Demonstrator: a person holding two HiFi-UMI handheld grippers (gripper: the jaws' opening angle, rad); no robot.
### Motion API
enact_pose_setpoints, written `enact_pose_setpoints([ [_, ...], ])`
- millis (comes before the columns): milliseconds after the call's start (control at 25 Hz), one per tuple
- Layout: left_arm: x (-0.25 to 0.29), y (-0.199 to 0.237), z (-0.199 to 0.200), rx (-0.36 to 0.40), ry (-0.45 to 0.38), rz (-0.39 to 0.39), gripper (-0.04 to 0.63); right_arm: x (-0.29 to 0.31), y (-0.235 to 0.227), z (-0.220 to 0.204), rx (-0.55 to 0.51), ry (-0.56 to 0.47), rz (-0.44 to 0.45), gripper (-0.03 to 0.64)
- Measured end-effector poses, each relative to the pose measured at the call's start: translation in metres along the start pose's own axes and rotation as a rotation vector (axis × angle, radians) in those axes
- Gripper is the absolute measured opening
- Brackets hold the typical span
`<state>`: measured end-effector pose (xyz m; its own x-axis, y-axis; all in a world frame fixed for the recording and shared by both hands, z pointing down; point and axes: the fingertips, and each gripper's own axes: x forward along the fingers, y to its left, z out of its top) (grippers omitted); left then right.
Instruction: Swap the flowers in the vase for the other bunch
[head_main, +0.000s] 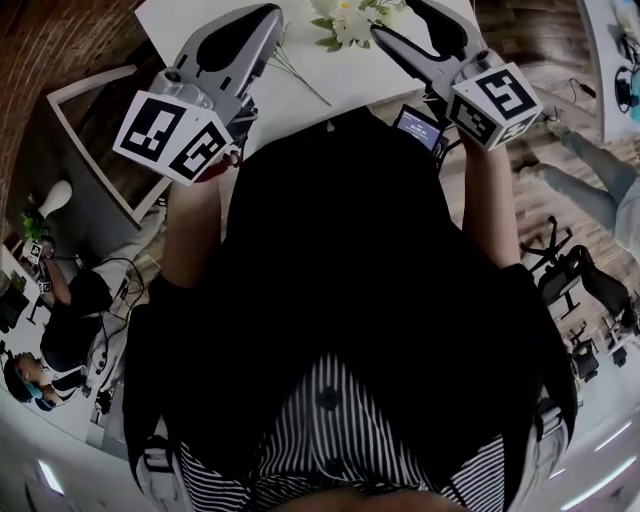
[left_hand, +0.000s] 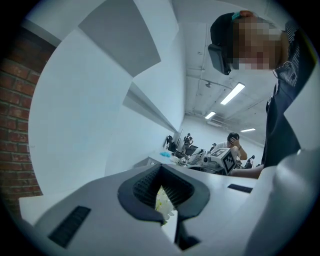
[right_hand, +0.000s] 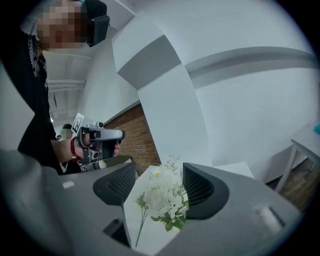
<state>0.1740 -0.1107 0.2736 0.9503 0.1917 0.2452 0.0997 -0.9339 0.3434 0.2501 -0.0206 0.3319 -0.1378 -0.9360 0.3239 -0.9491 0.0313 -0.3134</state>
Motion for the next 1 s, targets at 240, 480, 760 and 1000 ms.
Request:
enact_pose_setpoints([
  [240, -0.001, 0.004, -0.012, -0.008, 0.024, 0.001, 0.006, -0.008, -0.026, -0.049, 0.093, 0.015, -0.051, 0.303],
  [480, 0.0, 0.009, -0.02, -0.007, 0.045, 0.003, 0.007, 0.001, -0.041, -0.109, 0.175, 0.089, -0.075, 0.354],
  [760, 0.003, 0.014, -0.034, -0.007, 0.06, 0.005, 0.007, 0.026, -0.052, -0.178, 0.25, 0.205, -0.075, 0.413],
  [1000, -0.006, 0.021, -0.036, -0.015, 0.061, 0.03, 0.006, 0.06, -0.059, -0.202, 0.328, 0.217, -0.048, 0.478],
])
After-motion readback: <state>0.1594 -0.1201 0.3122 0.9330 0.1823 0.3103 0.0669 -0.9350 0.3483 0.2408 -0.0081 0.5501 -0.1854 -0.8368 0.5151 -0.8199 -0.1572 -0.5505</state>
